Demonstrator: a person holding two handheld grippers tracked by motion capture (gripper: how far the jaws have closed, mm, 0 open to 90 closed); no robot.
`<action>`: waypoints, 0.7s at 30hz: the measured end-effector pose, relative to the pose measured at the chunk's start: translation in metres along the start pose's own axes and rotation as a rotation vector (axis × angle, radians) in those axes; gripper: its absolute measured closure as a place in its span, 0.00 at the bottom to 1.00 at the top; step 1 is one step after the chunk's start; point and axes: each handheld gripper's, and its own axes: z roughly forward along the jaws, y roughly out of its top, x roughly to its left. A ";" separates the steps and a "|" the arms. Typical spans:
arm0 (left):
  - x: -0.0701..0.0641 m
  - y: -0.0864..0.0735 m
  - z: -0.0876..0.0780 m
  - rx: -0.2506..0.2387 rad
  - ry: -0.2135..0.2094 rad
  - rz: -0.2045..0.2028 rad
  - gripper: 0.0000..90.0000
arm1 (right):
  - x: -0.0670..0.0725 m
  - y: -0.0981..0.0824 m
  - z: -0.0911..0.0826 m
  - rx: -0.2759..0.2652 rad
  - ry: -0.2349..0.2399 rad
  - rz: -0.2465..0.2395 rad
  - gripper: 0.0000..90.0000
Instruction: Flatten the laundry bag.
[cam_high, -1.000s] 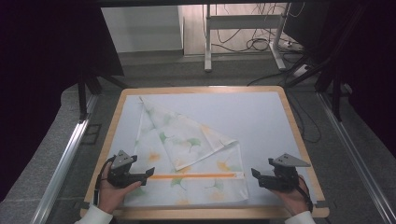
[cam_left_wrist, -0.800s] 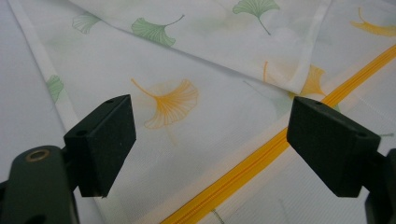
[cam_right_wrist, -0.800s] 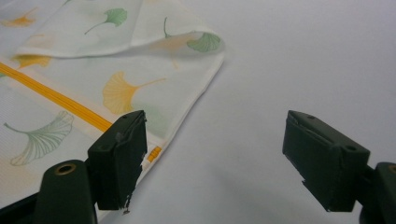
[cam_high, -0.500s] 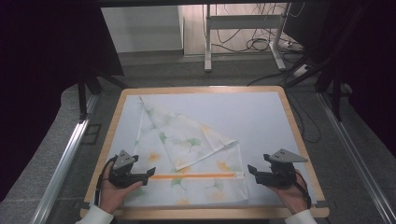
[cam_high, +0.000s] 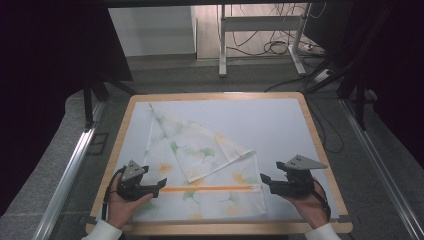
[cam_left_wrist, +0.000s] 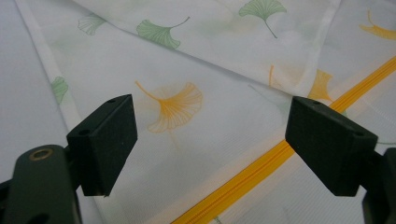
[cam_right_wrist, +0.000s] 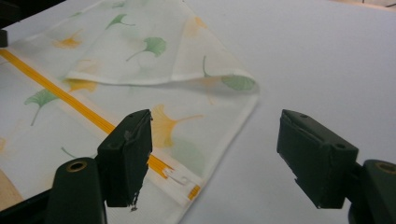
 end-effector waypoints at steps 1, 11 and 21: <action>0.000 0.000 0.000 -0.005 0.001 0.002 0.19 | 0.000 0.007 0.000 -0.007 0.001 -0.003 0.30; 0.001 0.001 0.000 0.000 -0.011 -0.005 0.19 | 0.009 0.030 0.007 -0.020 0.010 -0.033 0.33; 0.000 0.001 0.000 -0.002 -0.011 -0.004 0.19 | 0.028 0.048 0.023 -0.004 0.060 -0.054 0.36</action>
